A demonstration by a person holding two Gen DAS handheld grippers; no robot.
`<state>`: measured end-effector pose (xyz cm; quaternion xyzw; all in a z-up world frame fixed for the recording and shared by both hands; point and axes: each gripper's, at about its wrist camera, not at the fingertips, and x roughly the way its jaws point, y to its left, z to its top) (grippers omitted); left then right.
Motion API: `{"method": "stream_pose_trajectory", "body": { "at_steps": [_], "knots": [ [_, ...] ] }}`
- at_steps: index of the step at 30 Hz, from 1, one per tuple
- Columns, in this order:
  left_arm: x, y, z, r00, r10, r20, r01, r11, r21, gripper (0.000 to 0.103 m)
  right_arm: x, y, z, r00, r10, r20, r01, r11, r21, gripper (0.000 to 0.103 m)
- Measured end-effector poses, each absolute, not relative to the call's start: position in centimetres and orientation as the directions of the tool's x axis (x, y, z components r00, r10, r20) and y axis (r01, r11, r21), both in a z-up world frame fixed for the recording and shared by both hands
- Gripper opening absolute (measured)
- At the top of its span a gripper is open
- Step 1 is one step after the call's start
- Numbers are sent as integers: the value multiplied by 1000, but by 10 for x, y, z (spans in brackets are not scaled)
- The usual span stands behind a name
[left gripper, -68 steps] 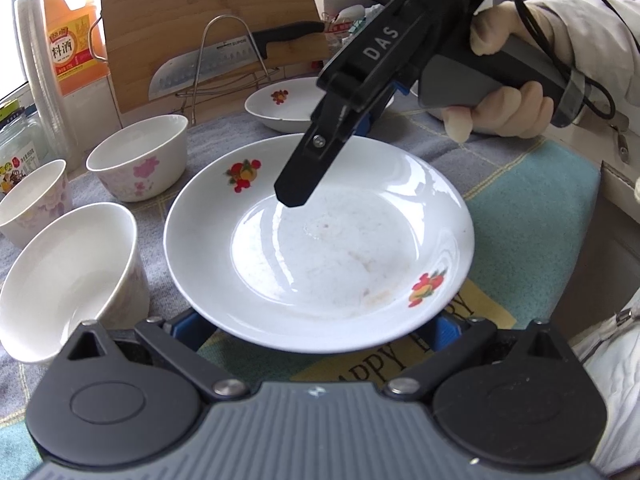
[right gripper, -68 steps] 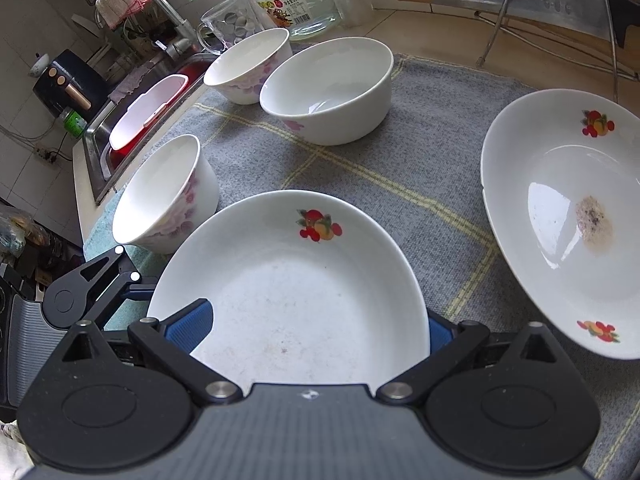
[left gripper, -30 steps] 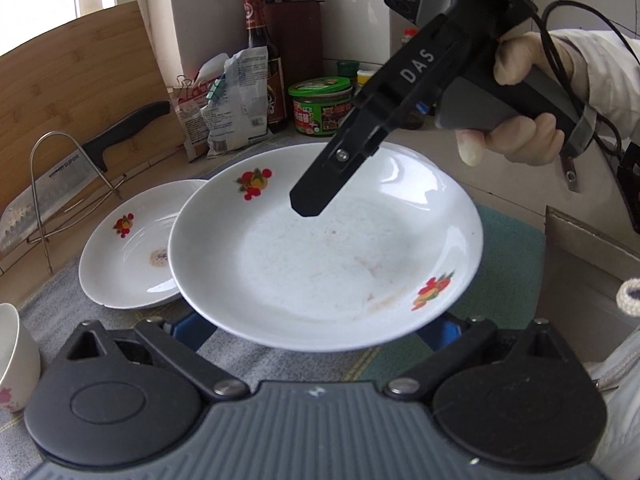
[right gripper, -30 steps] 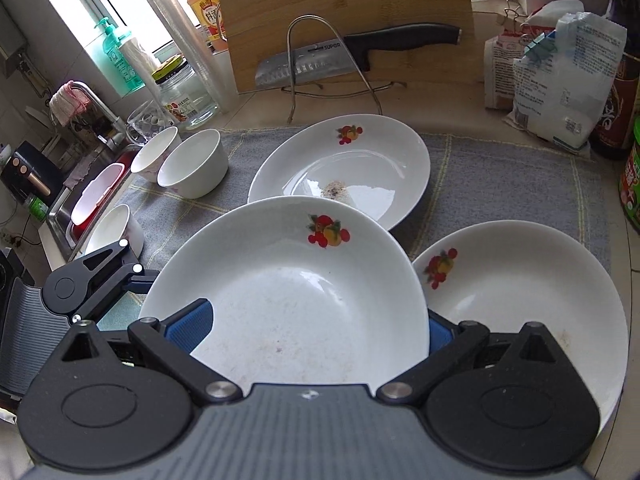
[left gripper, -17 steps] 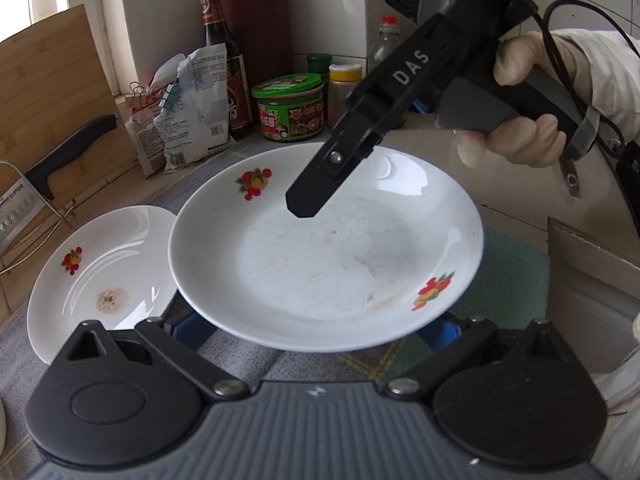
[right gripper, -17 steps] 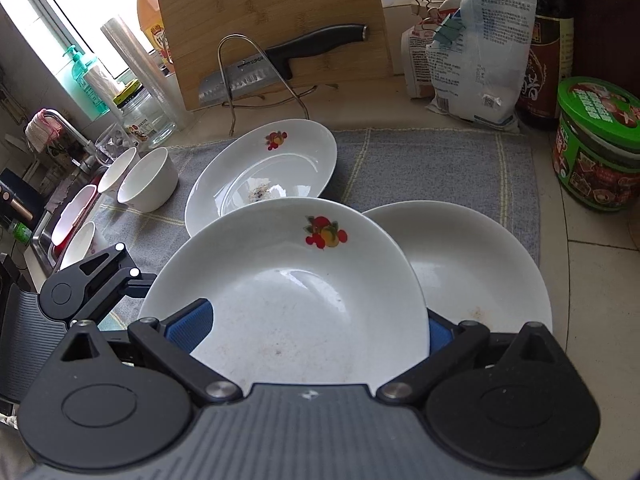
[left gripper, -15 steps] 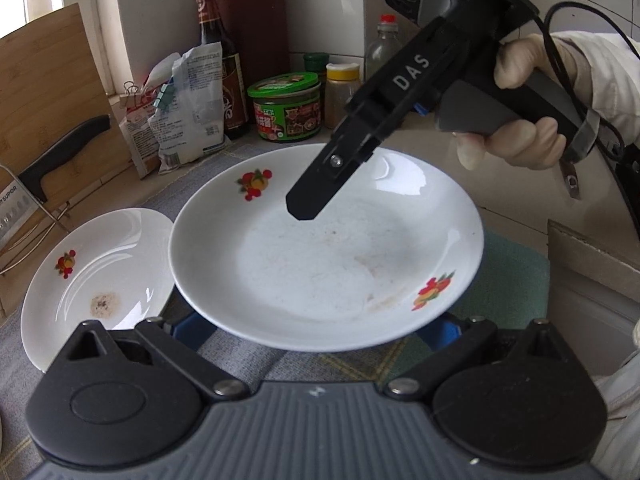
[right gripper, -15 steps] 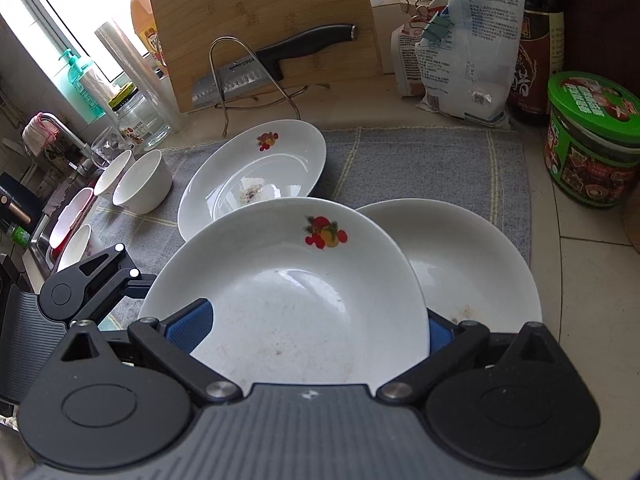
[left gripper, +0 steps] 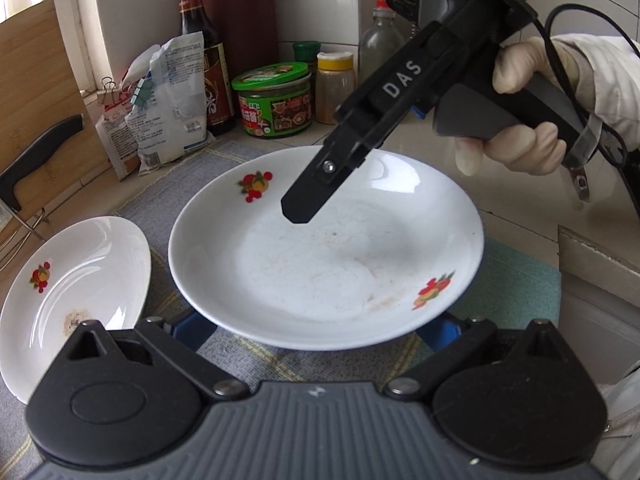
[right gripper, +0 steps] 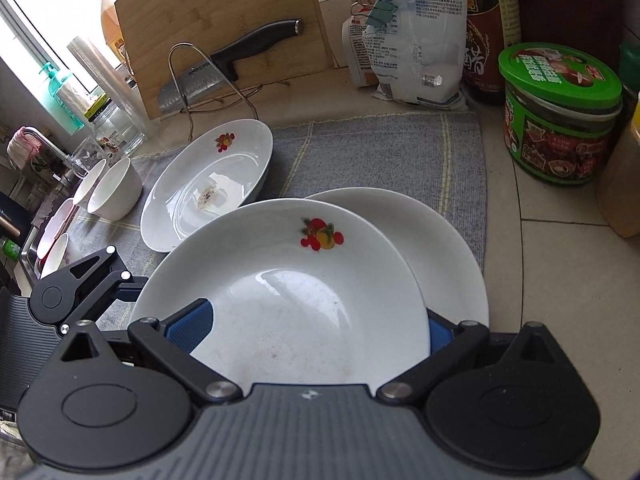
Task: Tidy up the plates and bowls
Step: 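Lower the held plate onto the other plates with the right gripper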
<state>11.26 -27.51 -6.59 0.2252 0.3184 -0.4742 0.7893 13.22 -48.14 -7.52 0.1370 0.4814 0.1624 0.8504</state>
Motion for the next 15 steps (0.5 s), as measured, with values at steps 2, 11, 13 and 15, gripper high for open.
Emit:
{"method": "stream_pose_trajectory", "body": {
  "at_steps": [2, 11, 13, 15],
  "knots": [
    [113, -276, -66, 346, -605, -717, 892, 450, 51, 102, 133, -483, -77, 484, 410, -773, -140, 908, 394, 103],
    [118, -282, -70, 342, -595, -728, 891, 452, 49, 102, 137, -487, -81, 476, 404, -781, -138, 911, 388, 103],
    [119, -283, -70, 340, -594, -729, 891, 451, 47, 102, 137, -488, -82, 475, 401, -784, -136, 913, 385, 103],
    [118, -282, -71, 338, -598, -727, 892, 449, 46, 102, 137, -489, -82, 475, 401, -783, -136, 913, 385, 103]
  ]
}}
